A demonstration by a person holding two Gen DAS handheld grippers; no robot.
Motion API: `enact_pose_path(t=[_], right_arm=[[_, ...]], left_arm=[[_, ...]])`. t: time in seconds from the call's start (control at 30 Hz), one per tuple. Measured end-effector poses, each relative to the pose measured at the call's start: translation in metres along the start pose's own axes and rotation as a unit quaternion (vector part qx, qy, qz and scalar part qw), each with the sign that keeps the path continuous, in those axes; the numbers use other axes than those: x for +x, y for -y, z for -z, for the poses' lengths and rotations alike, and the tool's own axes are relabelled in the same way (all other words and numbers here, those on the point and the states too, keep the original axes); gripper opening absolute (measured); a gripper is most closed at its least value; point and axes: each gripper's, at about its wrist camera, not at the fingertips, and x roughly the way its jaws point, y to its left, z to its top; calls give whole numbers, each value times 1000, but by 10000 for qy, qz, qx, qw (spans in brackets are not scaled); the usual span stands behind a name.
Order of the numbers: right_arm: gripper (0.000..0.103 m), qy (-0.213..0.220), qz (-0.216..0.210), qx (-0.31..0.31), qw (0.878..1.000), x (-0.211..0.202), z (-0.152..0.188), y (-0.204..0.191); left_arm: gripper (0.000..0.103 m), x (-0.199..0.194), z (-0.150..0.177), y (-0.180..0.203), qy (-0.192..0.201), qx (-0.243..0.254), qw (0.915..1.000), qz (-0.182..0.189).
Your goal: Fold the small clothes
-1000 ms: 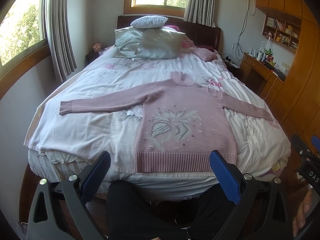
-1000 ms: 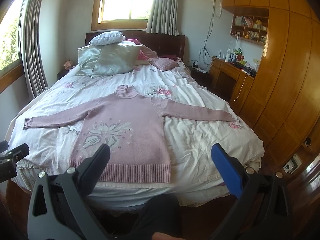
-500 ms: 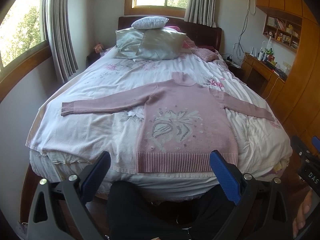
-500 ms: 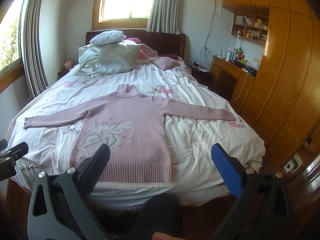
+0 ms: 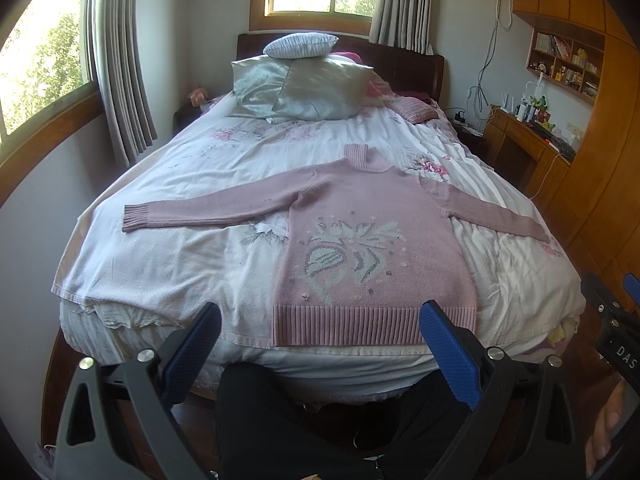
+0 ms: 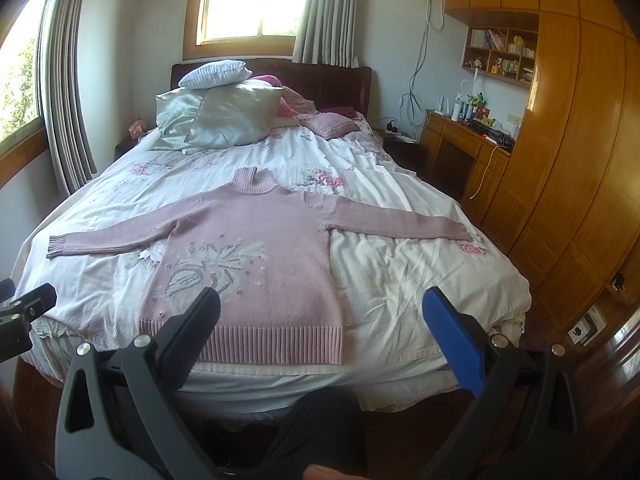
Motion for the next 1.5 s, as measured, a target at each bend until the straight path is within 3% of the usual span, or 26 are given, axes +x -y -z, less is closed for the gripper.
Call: enact_pose_path(t=[1.13, 1.2, 1.27, 1.33, 1.4, 1.5], right_arm=[[101, -275, -71, -78, 9996, 46, -7, 0], [101, -190, -182, -13, 9997, 54, -6, 6], [101, -27, -653, 80, 9978, 68, -6, 17], [100, -203, -888, 413, 9950, 93, -7, 35], [100, -475, -1028, 768, 9906, 124, -8, 56], [100, -760, -951, 1116, 9863, 172, -9, 91]], left_arm=[[99, 36, -15, 3, -302, -32, 9995, -133], [99, 43, -18, 2, -315, -61, 9994, -103], [99, 53, -20, 3, -246, -25, 9996, -168], [99, 66, -24, 3, -232, 1, 9997, -1], [99, 80, -26, 3, -172, -22, 9988, 451], [99, 95, -26, 0, 187, -48, 9881, 1526]])
